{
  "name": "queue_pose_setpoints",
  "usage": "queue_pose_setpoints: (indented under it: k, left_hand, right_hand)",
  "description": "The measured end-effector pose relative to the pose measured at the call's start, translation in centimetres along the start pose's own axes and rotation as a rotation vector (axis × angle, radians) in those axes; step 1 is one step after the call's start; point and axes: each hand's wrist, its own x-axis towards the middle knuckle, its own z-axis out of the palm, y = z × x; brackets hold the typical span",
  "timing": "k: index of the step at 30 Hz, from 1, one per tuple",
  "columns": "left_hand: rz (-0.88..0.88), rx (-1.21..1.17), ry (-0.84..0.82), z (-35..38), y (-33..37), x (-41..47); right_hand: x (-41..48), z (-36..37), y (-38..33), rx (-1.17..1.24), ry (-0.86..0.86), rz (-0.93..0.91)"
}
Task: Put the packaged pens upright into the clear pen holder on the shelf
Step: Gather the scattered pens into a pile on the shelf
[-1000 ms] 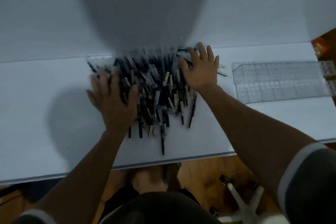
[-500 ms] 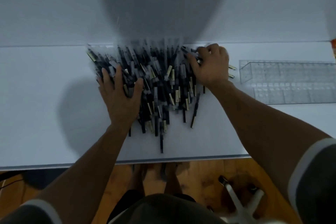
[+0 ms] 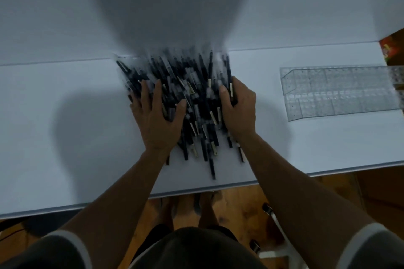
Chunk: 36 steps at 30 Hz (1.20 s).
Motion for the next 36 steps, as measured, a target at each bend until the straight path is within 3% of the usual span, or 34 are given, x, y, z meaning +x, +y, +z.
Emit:
queue_pose_setpoints:
  k: [4, 15, 36]
  left_hand:
    - [0.04, 0.005, -0.018, 1.0, 1.3, -0.3]
    - [0.065, 0.005, 0.001, 3.5, 3.4, -0.9]
    - [0.079, 0.037, 0.003, 8.8, 9.4, -2.2]
  right_hand:
    - [-1.7, 0.7, 0.1, 0.021, -0.095, 0.156]
    - [-1.2, -1.6, 0.8, 0.061, -0.098, 0.23]
    - [-0.1, -5.8, 4.5, -0.062, -0.068, 0.209]
